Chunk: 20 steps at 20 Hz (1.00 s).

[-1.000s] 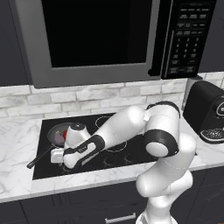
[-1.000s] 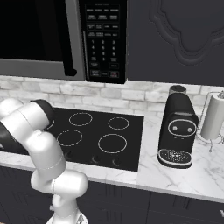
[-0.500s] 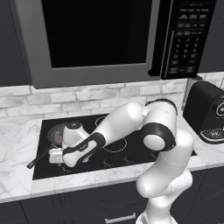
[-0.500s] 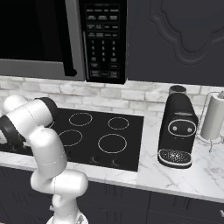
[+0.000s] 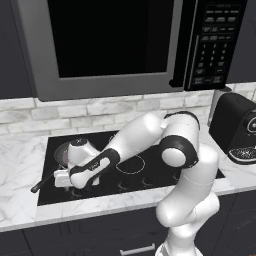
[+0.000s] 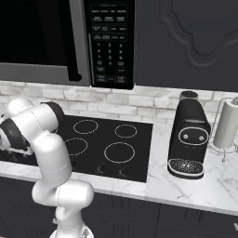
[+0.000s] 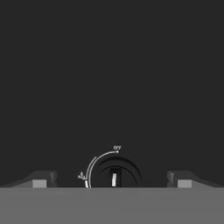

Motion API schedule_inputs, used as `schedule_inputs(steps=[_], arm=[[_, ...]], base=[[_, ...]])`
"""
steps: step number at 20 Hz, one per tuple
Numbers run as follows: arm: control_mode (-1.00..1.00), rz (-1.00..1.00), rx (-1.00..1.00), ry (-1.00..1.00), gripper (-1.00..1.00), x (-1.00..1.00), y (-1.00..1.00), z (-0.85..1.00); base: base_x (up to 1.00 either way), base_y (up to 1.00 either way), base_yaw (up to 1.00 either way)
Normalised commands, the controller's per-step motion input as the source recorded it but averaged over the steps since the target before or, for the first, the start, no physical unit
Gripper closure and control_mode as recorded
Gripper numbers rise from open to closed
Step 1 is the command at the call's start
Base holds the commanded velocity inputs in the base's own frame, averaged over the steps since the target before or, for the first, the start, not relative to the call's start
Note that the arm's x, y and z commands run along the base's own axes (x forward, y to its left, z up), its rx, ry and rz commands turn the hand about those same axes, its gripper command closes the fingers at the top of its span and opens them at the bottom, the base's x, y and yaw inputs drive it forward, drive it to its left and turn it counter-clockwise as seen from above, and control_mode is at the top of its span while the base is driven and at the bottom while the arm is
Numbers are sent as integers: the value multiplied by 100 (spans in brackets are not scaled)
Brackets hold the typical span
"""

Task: Put the eggplant and tomato in the pan. Then turn on the front left burner and set the heat to medium.

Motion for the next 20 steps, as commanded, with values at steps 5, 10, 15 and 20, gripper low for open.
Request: schedule_inputs(steps=[5,10,15,20], arm=[[-100,0,0,0,100,0,0,0],[-100,0,0,0,100,0,0,0],[-100,0,0,0,100,0,0,0],[-100,0,0,0,100,0,0,0]], base=[[0,0,0],[0,0,0],[0,0,0],[0,0,0]])
